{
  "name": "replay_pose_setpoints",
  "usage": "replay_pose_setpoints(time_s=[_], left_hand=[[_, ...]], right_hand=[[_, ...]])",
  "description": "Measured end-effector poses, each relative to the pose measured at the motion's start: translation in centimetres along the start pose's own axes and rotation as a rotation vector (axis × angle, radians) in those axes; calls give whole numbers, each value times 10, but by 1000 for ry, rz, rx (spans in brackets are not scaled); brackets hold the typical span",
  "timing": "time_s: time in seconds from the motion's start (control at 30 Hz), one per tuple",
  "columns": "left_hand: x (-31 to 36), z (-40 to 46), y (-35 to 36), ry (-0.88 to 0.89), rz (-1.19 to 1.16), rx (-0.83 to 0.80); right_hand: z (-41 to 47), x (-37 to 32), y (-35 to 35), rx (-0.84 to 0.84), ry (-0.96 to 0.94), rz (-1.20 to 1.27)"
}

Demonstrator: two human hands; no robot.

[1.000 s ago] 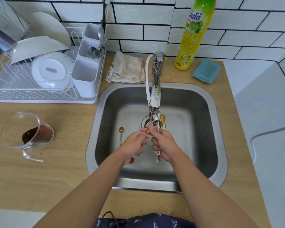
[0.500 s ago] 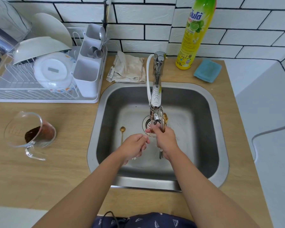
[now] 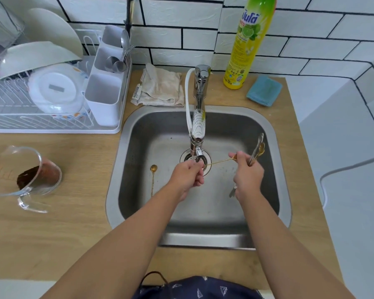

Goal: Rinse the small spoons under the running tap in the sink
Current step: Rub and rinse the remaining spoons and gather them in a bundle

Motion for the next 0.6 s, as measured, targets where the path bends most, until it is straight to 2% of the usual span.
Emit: replay_pose_setpoints(time_s=[0.13,0.27,0.47,0.53,0.6], left_hand=[[6,2,-6,30,-67,77],[3,-1,5,-23,-213,-73],[-10,-1,-14,-182,-330,-13],[-11,-3,-13,-188,-288,-67],[-7,-6,-8,-105,-153,-138]], right_hand=[[-4,0,-3,-24,0,-6],[-6,4,-3,-4,19,21],[-8,13,22,-302,78,89],[-6,14,20,-284,76,107],[-2,18,13,-193,105,113]])
Point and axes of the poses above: each hand's wrist, its own z-axis towards the middle knuckle, its own y-axis out of the palm, x = y × z, the point moved 10 cm from there along z, towards the middle knuckle, and after that the axes turned 3 degrees about -x, right-handed, at the moved point
